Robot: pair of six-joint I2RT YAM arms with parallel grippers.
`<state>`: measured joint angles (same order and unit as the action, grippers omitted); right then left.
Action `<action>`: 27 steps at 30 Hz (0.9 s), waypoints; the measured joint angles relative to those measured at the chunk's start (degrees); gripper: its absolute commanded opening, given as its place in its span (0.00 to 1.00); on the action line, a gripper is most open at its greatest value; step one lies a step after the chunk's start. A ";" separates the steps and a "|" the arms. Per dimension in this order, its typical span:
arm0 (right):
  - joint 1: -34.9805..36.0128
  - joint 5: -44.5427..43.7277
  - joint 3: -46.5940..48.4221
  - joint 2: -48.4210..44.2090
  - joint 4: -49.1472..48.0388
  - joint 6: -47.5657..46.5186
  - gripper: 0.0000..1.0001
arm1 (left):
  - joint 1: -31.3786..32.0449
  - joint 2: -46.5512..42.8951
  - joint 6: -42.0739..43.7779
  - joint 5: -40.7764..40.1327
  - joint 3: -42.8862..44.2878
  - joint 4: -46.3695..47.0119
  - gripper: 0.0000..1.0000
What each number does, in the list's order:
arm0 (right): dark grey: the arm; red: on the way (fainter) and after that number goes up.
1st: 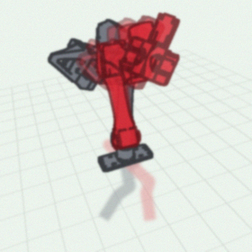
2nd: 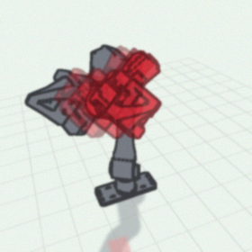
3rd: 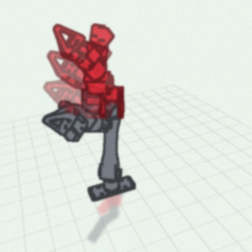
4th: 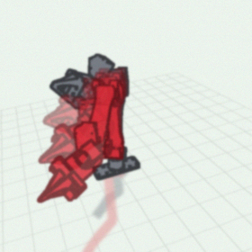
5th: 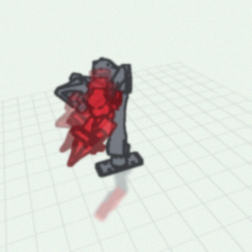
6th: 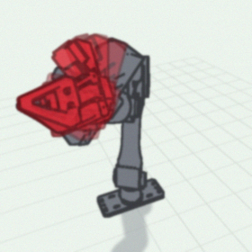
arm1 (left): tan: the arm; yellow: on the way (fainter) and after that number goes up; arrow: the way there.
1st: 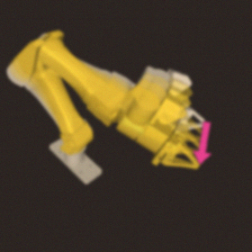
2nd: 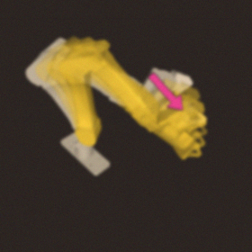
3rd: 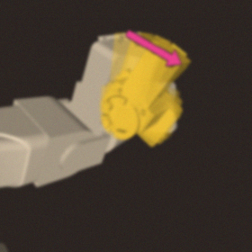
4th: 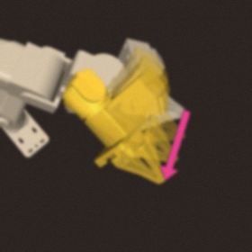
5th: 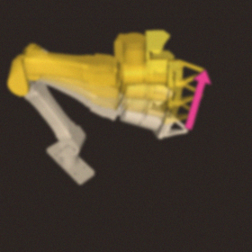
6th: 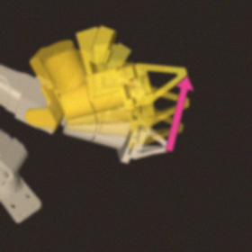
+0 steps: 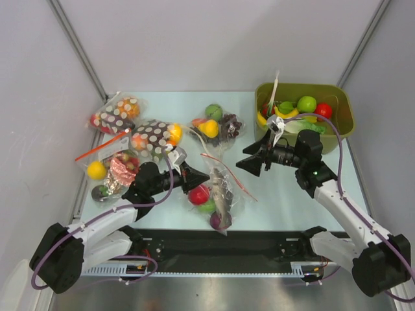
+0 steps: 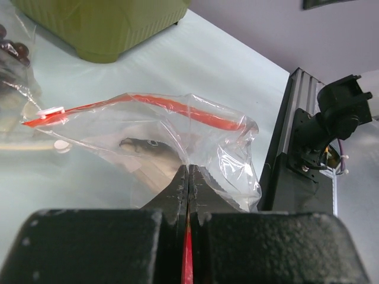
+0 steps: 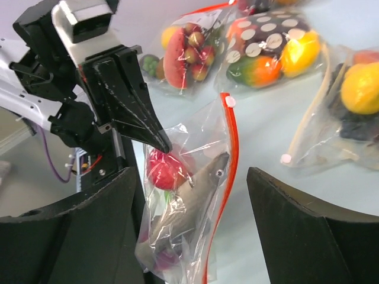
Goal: Open the zip-top bag and remove the fake food
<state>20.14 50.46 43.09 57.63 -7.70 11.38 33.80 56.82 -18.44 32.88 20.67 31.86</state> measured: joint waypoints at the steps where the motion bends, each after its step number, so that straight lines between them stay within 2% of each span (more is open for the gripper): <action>1: -0.02 0.52 0.00 1.05 -0.72 0.57 0.83 | 0.22 -0.33 0.11 0.02 0.00 -0.04 0.00; 12: 0.04 5.68 0.04 15.23 -9.38 5.51 0.83 | 3.85 -4.31 1.09 0.02 -0.35 -1.40 0.00; 21: 3.30 10.01 0.46 24.35 -17.79 11.69 0.78 | 5.22 -5.25 2.36 -0.35 -0.37 -2.62 0.00; 24: 4.87 11.32 0.48 25.83 -20.41 13.57 0.72 | 5.42 -5.25 2.64 -0.68 -0.37 -2.84 0.00; 27: 6.21 12.90 0.87 27.15 -22.36 15.37 0.57 | 5.73 -5.31 3.21 -1.25 -0.37 -3.23 0.01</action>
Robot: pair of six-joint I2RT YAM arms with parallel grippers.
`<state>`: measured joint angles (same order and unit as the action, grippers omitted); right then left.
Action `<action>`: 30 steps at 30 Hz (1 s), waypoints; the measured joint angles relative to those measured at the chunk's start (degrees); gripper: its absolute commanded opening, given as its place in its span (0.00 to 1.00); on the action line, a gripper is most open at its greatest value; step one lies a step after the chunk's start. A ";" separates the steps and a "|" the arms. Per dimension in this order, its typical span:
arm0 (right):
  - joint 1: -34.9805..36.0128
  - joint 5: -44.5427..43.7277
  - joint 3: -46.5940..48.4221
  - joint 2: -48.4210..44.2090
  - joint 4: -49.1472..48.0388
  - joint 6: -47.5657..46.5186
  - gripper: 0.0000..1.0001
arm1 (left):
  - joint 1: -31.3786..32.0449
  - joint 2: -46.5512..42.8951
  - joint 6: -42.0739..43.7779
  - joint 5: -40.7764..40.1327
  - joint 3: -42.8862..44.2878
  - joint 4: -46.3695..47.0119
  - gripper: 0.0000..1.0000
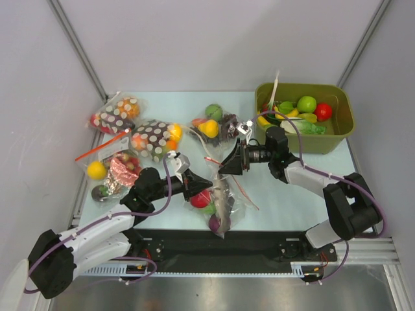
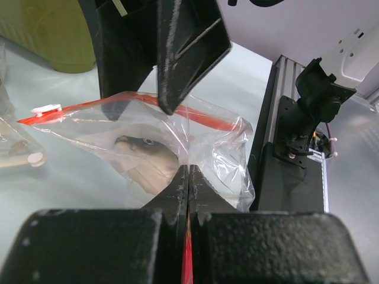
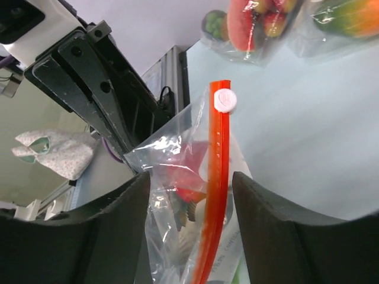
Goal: Open the zip-top bag and remove the fake food
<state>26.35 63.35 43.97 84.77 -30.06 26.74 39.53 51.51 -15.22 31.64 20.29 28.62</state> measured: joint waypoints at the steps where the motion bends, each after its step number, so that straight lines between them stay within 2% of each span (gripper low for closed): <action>1: 0.20 0.35 0.11 0.33 -0.55 0.46 0.50 | 0.15 -0.15 0.31 -0.15 0.00 -0.28 0.00; 7: 0.42 2.05 0.22 1.31 -3.85 3.76 0.27 | 0.66 -0.94 1.27 -1.97 0.00 -2.29 0.00; 12: 0.35 2.54 0.31 1.27 -4.52 4.57 0.23 | 0.72 -0.96 1.81 -3.52 0.00 -3.76 0.00; 16: 0.26 2.56 0.31 1.03 -4.48 4.72 0.00 | 0.76 -0.96 2.23 -4.92 0.00 -4.96 0.00; 20: 0.28 2.51 0.31 0.22 -4.22 4.68 0.00 | 0.83 -0.94 2.43 -6.14 0.02 -6.01 0.00; 22: 0.28 2.49 0.31 -0.48 -3.85 4.31 0.00 | 0.85 -0.94 2.78 -6.82 0.02 -6.45 0.09; 24: 0.28 2.43 0.31 -1.33 -2.99 3.65 0.00 | 0.85 -1.03 3.08 -8.07 0.09 -7.41 0.29; 26: 0.24 2.14 0.31 -2.58 -1.53 2.69 0.00 | 0.87 -1.36 3.69 -9.35 0.09 -8.98 0.41; 27: 0.20 1.99 0.33 -3.39 -0.55 2.05 0.00 | 0.92 -1.77 3.78 -10.27 0.09 -9.94 0.58; 30: 0.15 1.77 0.46 -5.79 2.03 0.20 0.00 | 0.98 -4.04 3.98 -13.31 0.09 -12.11 0.78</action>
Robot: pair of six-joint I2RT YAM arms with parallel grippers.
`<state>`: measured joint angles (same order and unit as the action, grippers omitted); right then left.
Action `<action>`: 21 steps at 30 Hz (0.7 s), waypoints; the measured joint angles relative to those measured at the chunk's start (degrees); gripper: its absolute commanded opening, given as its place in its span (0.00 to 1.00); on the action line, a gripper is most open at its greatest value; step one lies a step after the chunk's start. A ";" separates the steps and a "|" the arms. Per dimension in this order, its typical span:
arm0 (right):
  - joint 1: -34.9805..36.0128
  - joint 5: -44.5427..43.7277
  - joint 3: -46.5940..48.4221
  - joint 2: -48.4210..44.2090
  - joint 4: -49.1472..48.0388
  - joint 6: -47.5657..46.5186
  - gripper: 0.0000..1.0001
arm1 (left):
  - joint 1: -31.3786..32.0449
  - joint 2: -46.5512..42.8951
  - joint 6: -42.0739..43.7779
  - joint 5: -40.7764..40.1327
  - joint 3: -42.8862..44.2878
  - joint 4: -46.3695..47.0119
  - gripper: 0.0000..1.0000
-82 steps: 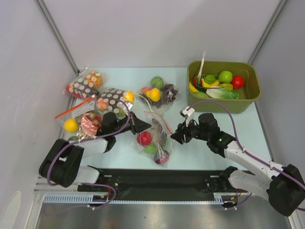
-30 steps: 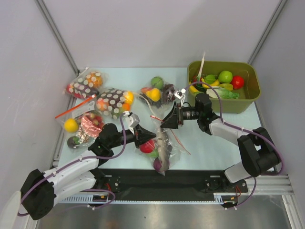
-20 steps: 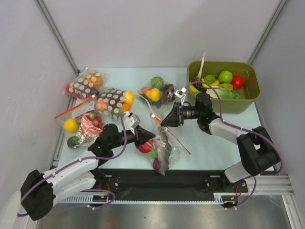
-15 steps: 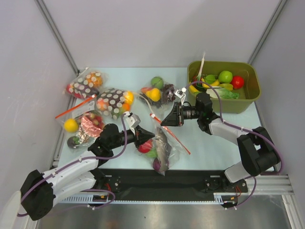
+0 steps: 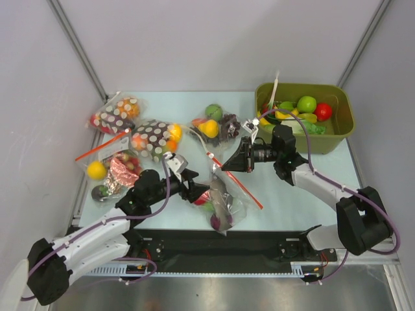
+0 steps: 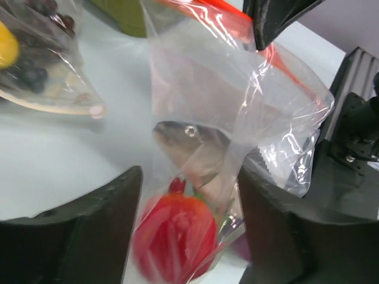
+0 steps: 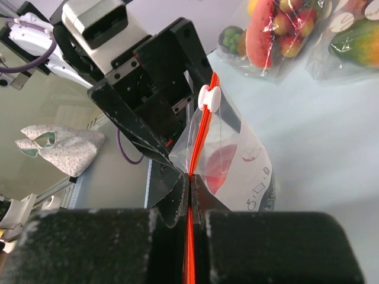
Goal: Open the zip-top bag and remove the fake food
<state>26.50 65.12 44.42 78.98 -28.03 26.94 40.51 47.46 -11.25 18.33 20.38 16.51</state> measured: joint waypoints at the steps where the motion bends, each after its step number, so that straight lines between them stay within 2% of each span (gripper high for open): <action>1: 0.00 -0.09 0.17 -0.83 1.11 -0.72 0.00 | 0.00 -1.05 0.07 -0.83 0.00 -0.42 0.80; 5: 0.00 -0.22 0.79 -3.41 5.22 -3.58 0.00 | 0.00 -4.07 -0.07 -2.49 0.26 -0.15 0.84; 10: 0.09 -0.20 0.96 -4.98 8.59 -5.68 0.00 | 0.00 -1.79 -0.07 -2.27 3.48 1.84 0.86; 21: 0.31 0.74 0.96 -9.11 13.44 -8.48 0.00 | -2.10 5.11 -4.24 5.97 5.55 14.23 0.89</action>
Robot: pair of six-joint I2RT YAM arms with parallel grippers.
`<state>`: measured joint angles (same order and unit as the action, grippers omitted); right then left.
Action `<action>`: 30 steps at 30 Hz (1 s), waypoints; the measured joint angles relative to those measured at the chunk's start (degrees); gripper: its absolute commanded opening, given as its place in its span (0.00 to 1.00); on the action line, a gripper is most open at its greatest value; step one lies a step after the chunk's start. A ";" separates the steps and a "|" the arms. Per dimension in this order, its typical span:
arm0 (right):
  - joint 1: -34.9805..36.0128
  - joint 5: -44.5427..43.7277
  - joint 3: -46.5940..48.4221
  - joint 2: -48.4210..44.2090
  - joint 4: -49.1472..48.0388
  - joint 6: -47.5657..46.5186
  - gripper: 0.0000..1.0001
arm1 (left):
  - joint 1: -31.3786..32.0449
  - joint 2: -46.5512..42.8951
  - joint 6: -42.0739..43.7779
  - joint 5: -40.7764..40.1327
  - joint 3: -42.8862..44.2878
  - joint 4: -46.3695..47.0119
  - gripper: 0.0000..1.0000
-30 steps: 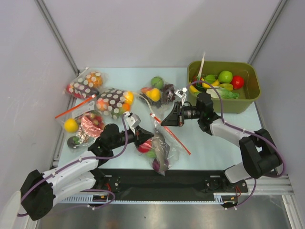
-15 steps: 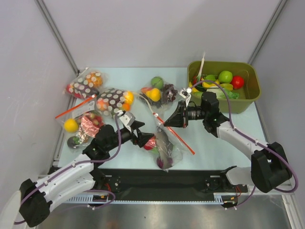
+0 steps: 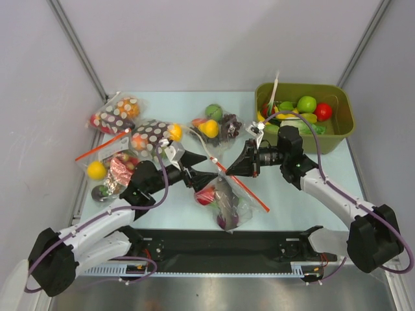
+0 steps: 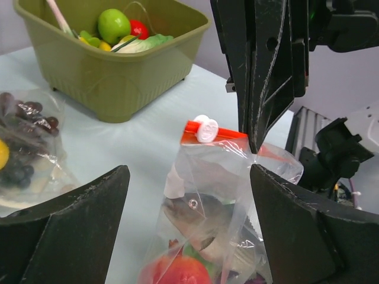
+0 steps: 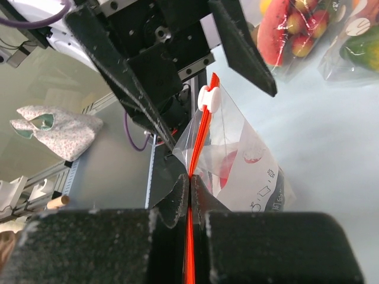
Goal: Open the zip-top bag and remove the fake food
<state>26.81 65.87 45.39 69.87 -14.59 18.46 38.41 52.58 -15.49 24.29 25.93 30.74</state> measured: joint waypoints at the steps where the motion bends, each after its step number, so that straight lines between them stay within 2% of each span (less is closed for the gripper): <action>1: 0.00 0.28 0.00 -0.31 0.39 -0.24 0.00 | -0.48 0.66 -0.76 1.01 0.00 1.42 0.89; 13: 0.02 2.12 0.00 -1.64 3.67 -2.58 0.00 | -2.60 8.20 -10.34 10.60 0.00 16.33 0.86; 20: -0.55 2.12 0.00 -1.73 3.96 -2.73 0.00 | -2.60 8.63 -12.72 13.68 0.00 18.71 0.63; 30: -1.57 2.25 0.00 -1.75 4.48 -2.75 0.00 | -2.62 9.53 -13.25 16.04 -0.74 19.50 0.54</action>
<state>25.23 68.12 45.39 68.12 -10.11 15.70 35.79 62.11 -28.73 40.34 25.19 50.24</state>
